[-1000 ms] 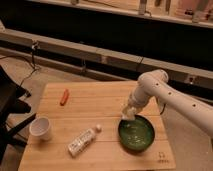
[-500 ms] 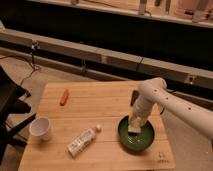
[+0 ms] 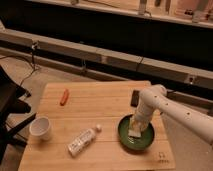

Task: Place the white sponge in the ceramic bowl

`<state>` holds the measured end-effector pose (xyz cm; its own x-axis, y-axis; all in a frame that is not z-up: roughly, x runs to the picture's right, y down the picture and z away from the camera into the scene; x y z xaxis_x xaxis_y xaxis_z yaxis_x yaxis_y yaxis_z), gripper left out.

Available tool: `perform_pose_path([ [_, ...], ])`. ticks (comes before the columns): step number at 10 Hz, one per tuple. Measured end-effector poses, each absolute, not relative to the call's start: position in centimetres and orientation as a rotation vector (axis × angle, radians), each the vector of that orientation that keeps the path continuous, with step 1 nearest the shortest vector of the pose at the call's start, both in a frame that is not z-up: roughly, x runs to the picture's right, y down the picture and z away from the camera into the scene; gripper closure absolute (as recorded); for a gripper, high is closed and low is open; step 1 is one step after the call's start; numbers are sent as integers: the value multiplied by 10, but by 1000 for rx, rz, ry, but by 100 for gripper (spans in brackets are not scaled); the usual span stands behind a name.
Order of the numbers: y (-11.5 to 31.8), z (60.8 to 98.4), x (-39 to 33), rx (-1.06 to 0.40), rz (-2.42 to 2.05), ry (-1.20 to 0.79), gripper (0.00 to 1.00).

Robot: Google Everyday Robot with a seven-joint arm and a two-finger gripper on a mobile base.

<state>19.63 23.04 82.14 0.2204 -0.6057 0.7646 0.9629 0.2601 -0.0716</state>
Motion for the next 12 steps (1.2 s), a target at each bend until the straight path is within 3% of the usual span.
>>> perform_pose_path([
  [6,210,750,189,-522,-1206,-629,39],
  [8,207,742,180,-502,-1224,-623,22],
  [12,206,743,180,-498,-1215,-619,20],
])
